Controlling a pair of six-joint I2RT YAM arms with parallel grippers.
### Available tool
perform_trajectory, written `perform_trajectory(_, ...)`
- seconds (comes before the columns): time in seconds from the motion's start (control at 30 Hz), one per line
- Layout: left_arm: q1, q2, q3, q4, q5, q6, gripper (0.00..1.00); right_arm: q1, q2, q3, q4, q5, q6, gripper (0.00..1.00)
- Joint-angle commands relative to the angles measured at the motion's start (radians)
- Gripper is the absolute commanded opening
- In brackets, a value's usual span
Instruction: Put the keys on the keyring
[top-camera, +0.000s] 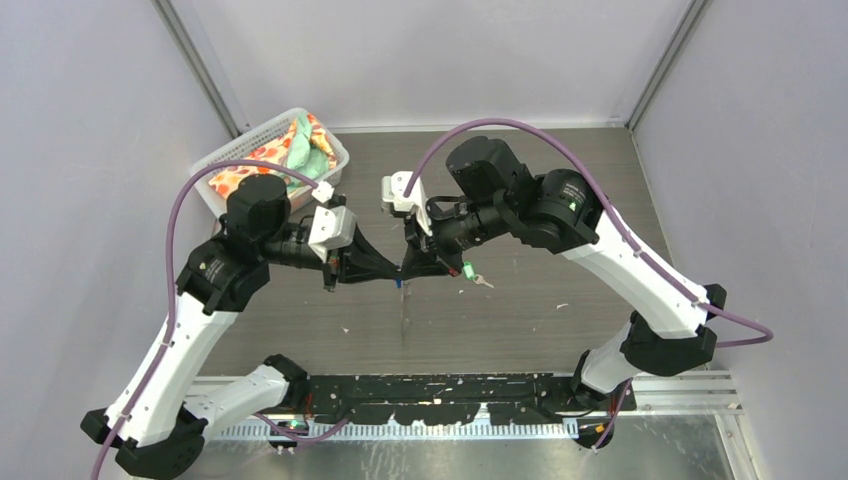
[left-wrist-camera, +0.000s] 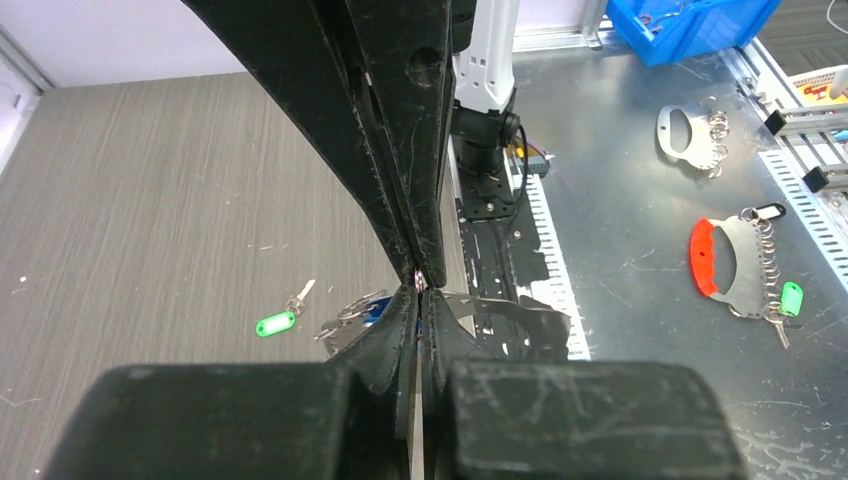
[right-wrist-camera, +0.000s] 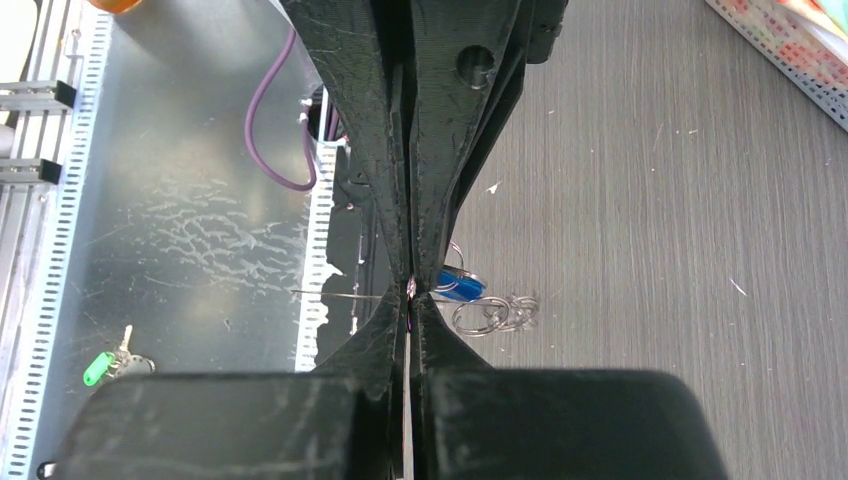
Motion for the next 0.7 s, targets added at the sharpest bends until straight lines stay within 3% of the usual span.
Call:
perform_trajectory(0.0,-0.002,-0.029,0.027,0.039,0.003,-0.002,0.07,0.003,-0.046,-0.032,0.067,0.033,0.022,0.01)
perform_trajectory(0.23,-0.002,-0.146,-0.074,0.091,-0.042,0.105,0.34,-0.006,-0.185,-0.234,0.333,0.013,0.122,0.01)
perform_trajectory(0.5,-0.002,-0.164,-0.115,0.185,-0.151,0.055,0.38,-0.008,-0.193,-0.259,0.364,-0.009,0.141,0.01)
perform_trajectory(0.67,-0.002,-0.158,-0.125,0.198,-0.144,0.037,0.23,-0.009,-0.211,-0.306,0.433,-0.009,0.167,0.01)
